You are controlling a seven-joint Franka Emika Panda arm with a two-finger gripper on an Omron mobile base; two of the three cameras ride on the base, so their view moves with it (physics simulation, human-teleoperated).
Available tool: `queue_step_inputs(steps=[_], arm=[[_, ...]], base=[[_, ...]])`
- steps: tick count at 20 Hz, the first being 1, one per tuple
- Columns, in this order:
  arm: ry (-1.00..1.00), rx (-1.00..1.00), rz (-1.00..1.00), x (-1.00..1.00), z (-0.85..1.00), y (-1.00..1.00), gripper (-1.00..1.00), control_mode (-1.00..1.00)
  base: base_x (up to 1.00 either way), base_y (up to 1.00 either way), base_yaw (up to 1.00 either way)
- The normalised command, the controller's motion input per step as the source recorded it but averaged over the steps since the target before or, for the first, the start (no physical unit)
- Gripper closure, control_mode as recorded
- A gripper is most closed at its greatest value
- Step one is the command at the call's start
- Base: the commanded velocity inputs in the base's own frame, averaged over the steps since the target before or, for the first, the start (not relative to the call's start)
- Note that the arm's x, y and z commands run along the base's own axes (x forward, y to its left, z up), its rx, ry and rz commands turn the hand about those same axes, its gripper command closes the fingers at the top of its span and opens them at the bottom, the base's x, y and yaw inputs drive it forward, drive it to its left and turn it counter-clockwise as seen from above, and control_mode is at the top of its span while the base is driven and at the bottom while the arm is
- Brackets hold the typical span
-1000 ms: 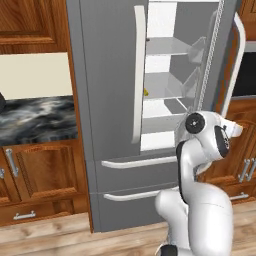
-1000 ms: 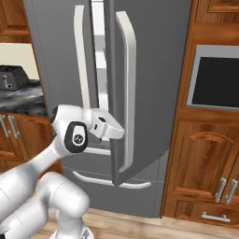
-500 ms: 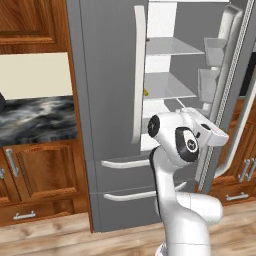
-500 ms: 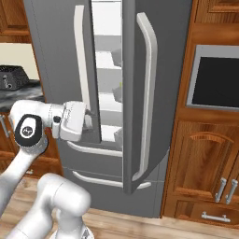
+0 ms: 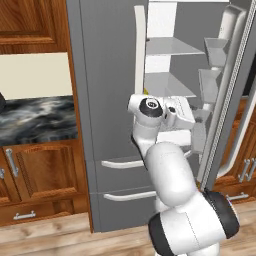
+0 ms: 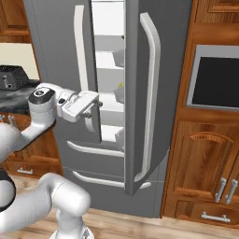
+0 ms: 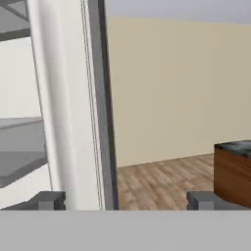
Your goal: Take the lemon wedge from the fridge and place it on the plate with fish on the dining counter.
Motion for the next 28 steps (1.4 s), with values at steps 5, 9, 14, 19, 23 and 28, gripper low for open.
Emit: queue_step_inputs(steps=[5,9,14,19,23,28], arm=[[0.27,0.08,0.09,1.00,0.00,-0.36,-1.00,-1.00],[0.13,0.12,0.03,0.21,0.00,-0.96,-1.00,-1.00],[0.08,0.13,0.00,-0.02,0.00,-1.00,-1.00,-1.00],[0.00,0.21,0.00,-0.54,0.00,-1.00,-1.00,-1.00],[0.00,0.25,0.00,-0.85,0.00,-1.00,-1.00,-1.00],[-0.26,0.09,-0.01,-0.96,0.00,0.15,-1.00,-1.00]], base=[[0.00,0.00,0.00],[0.00,0.00,0.00],[0.00,0.00,0.00],[0.00,0.00,0.00],[0.00,0.00,0.00],[0.00,0.00,0.00]])
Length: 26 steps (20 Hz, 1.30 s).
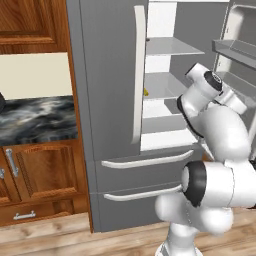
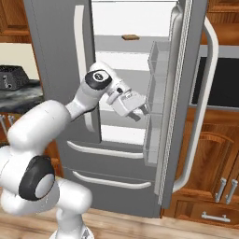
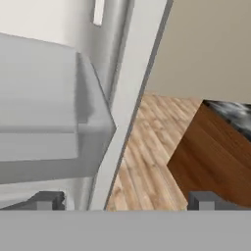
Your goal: Take the lemon wedge from the fridge and place it on the plate with fish on the dining counter.
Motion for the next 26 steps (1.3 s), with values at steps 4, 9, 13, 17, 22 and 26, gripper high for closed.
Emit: queue_step_inputs(steps=[4,9,13,17,22,26], arm=[[-0.25,0.00,0.05,-0.97,0.01,1.00,-1.00,-1.00],[-0.12,0.00,0.26,-0.52,0.06,1.00,-1.00,-1.00],[-0.08,0.00,0.51,-0.09,0.10,0.85,-1.00,-1.00],[-0.02,0.00,0.71,-0.02,0.00,0.51,-1.00,-1.00],[0.00,0.07,0.64,0.00,0.11,0.26,-1.00,-1.00],[0.04,0.04,0.51,0.23,0.32,0.15,-1.00,-1.00]], base=[[0.00,0.00,0.00],[0.00,0.00,0.00],[0.00,0.00,0.00],[0.00,0.00,0.00],[0.00,0.00,0.00],[0.00,0.00,0.00]])
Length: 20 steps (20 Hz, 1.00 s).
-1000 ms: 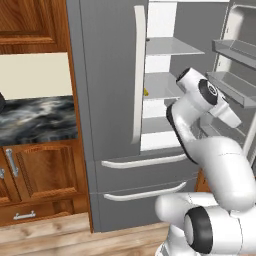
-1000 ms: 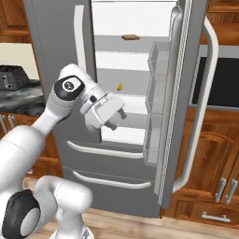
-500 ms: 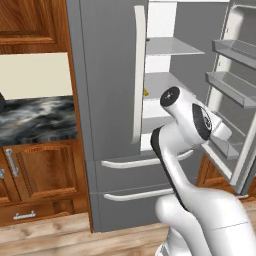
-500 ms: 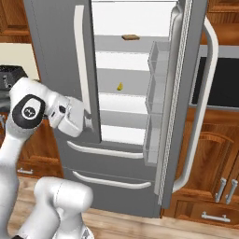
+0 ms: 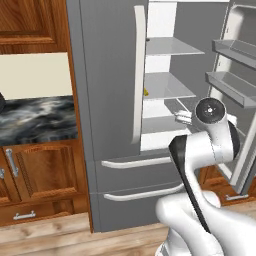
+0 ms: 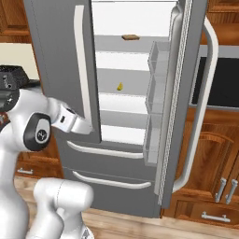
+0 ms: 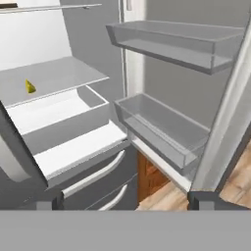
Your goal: Take the lemon wedge from the fridge and place it on the plate with fish on the dining counter.
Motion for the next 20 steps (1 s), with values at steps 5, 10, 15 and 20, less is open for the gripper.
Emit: queue_step_inputs(steps=[5,10,15,20], arm=[[0.14,0.03,0.40,0.54,0.18,0.39,-1.00,-1.00],[0.00,0.01,0.21,0.74,0.00,0.97,-1.00,-1.00],[0.01,0.02,0.12,0.97,-0.05,0.79,-1.00,-1.00],[0.01,0.00,0.00,0.99,-0.06,0.03,-1.00,-1.00]], base=[[0.00,0.00,0.00],[0.00,0.00,0.00],[0.00,0.00,0.00],[0.00,0.00,0.00]])
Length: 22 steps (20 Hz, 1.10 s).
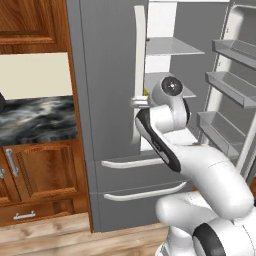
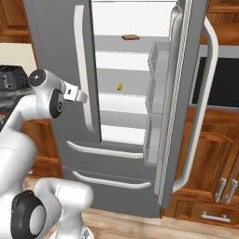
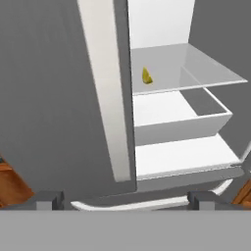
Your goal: Take the lemon wedge from the fridge and place it on the plate with fish on the dining counter.
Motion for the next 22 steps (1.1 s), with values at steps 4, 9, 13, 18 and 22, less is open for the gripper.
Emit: queue_step_inputs(steps=[4,9,13,18,22], arm=[[0.01,0.00,0.05,0.87,-0.09,-0.01,-1.00,-1.00],[0.00,0.00,0.01,0.71,-0.02,0.00,-1.00,-1.00],[0.00,0.00,0.00,0.68,-0.11,0.05,-1.00,-1.00],[-0.04,0.00,0.00,0.65,-0.23,0.21,-1.00,-1.00],[-0.10,0.00,0.00,0.64,-0.32,0.14,-1.00,-1.00]], base=[[0.00,0.00,0.00],[0.00,0.00,0.00],[0.00,0.00,0.00],[0.00,0.00,0.00],[0.00,0.00,0.00]])
